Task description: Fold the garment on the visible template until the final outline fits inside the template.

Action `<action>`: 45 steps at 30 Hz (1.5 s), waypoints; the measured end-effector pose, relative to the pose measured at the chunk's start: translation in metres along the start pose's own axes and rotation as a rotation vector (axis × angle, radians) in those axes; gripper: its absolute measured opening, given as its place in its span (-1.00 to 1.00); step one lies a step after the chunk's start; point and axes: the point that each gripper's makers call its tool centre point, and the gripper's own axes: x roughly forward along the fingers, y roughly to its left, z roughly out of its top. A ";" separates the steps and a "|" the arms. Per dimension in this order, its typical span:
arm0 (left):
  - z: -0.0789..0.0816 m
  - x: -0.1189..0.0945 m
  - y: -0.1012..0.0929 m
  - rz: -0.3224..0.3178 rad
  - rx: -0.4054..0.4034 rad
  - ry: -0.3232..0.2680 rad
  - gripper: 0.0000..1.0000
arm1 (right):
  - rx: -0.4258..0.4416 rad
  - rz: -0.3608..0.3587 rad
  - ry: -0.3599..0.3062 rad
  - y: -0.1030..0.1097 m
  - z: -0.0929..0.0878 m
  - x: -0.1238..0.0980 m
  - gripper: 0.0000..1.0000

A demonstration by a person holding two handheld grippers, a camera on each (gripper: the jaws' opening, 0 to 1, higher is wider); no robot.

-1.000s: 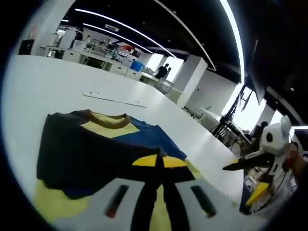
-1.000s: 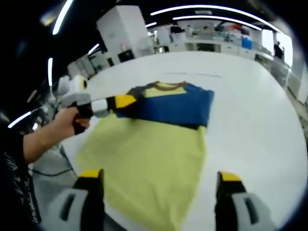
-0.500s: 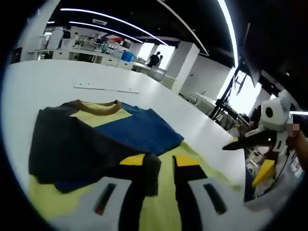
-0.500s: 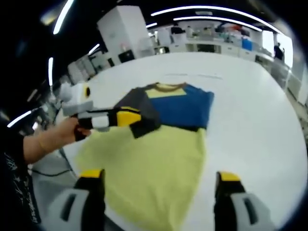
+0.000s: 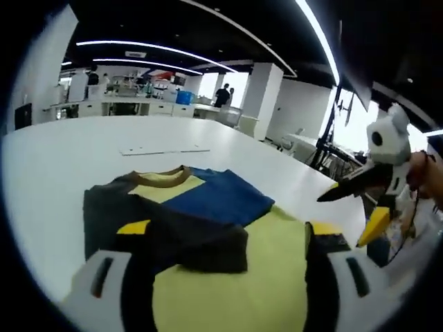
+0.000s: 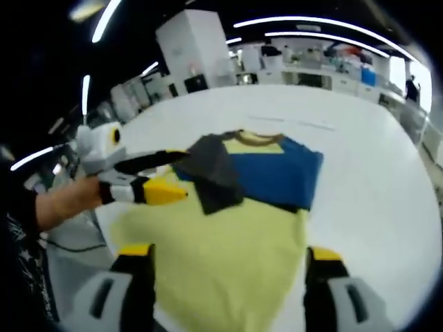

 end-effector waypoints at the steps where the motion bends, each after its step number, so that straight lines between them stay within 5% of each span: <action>1: 0.001 -0.005 0.002 0.009 0.008 -0.001 0.93 | -0.010 0.003 0.000 0.002 0.001 0.001 0.79; 16: 0.001 -0.061 0.025 0.056 0.122 0.030 0.98 | -0.144 0.102 -0.020 0.035 0.036 0.038 0.57; 26: -0.001 -0.089 0.023 0.052 0.149 0.037 0.98 | -0.284 0.147 -0.019 0.056 0.047 0.067 0.38; 38: -0.011 -0.117 0.016 0.046 0.154 0.048 0.98 | -0.395 0.169 0.010 0.069 0.039 0.107 -0.35; 45: -0.021 -0.126 0.010 0.046 0.144 0.064 0.94 | -0.422 0.158 0.056 0.059 0.036 0.129 -0.48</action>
